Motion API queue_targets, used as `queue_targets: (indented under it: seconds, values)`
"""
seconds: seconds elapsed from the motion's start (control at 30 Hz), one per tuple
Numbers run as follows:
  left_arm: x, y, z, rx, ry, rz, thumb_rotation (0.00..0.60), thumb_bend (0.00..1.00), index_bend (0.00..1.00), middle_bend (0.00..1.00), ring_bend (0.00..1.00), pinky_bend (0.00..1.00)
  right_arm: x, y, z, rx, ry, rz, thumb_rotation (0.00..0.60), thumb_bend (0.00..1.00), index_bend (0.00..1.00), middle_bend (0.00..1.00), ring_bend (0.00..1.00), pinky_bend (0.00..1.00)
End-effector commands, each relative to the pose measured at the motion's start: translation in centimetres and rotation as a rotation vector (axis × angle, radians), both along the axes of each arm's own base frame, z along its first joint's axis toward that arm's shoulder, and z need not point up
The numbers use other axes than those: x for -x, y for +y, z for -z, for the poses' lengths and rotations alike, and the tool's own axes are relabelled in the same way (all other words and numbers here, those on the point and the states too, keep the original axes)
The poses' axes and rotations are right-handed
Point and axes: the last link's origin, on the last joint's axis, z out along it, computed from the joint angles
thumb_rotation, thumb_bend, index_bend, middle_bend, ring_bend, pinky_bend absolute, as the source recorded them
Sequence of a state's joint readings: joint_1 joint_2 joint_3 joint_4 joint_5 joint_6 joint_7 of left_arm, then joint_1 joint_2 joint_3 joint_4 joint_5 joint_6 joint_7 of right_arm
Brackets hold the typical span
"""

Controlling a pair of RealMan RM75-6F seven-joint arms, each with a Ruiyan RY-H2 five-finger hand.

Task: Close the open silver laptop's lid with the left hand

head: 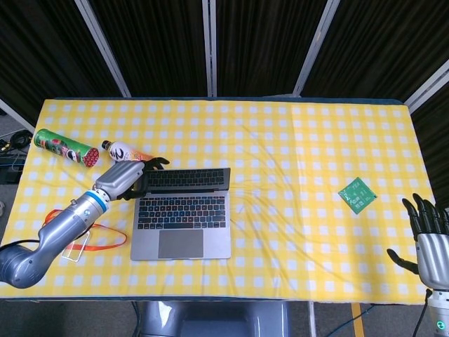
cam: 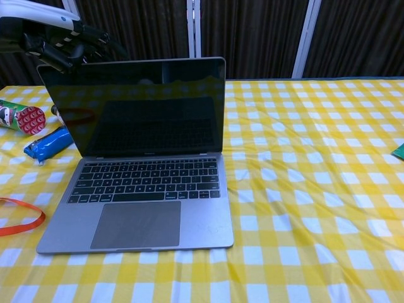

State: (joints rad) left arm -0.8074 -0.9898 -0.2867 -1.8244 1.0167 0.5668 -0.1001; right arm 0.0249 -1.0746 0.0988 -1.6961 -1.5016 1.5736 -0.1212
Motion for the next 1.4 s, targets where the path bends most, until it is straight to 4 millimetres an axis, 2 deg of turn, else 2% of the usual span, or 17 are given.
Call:
queue_targets:
  seconds: [0.03, 0.37, 0.77, 0.83, 1.1, 1.4]
  values:
    - [0.2, -1.0, -0.1, 0.009, -0.022, 0.007, 0.578, 1.0, 0.15, 0.24, 0.25, 0.25, 0.0, 0.0, 0.0, 0.001, 0.0, 0.0, 0.6, 0.0, 0.0, 0.0, 0.0, 0.0]
    - [1.3, -4.4, 0.4, 0.085, -0.008, 0.07, 0.579, 1.0, 0.21, 0.24, 0.26, 0.25, -0.2, 0.1, 0.0, 0.002, -0.002, -0.006, 0.6, 0.0, 0.0, 0.0, 0.0, 0.0]
    - [1.7, -7.9, 2.2, 0.214, -0.006, 0.154, 0.58, 1.0, 0.22, 0.25, 0.26, 0.25, -0.3, 0.3, 0.0, 0.004, 0.0, -0.009, 0.6, 0.0, 0.0, 0.0, 0.0, 0.0]
    - [1.8, -8.9, 3.2, 0.265, -0.001, 0.166, 0.58, 1.0, 0.22, 0.25, 0.26, 0.25, -0.3, 0.3, -0.1, 0.007, -0.001, -0.009, 0.6, 0.0, 0.0, 0.0, 0.0, 0.0]
    - [2.0, -10.2, 5.7, 0.347, 0.002, 0.179, 0.579, 1.0, 0.22, 0.25, 0.26, 0.25, -0.3, 0.4, -0.2, 0.009, -0.006, -0.008, 0.6, 0.0, 0.0, 0.0, 0.0, 0.0]
    - [2.4, -10.5, 7.5, 0.378, 0.004, 0.181, 0.577, 1.0, 0.25, 0.25, 0.27, 0.25, -0.3, 0.4, -0.3, 0.009, -0.009, -0.007, 0.6, 0.0, 0.0, 0.0, 0.0, 0.0]
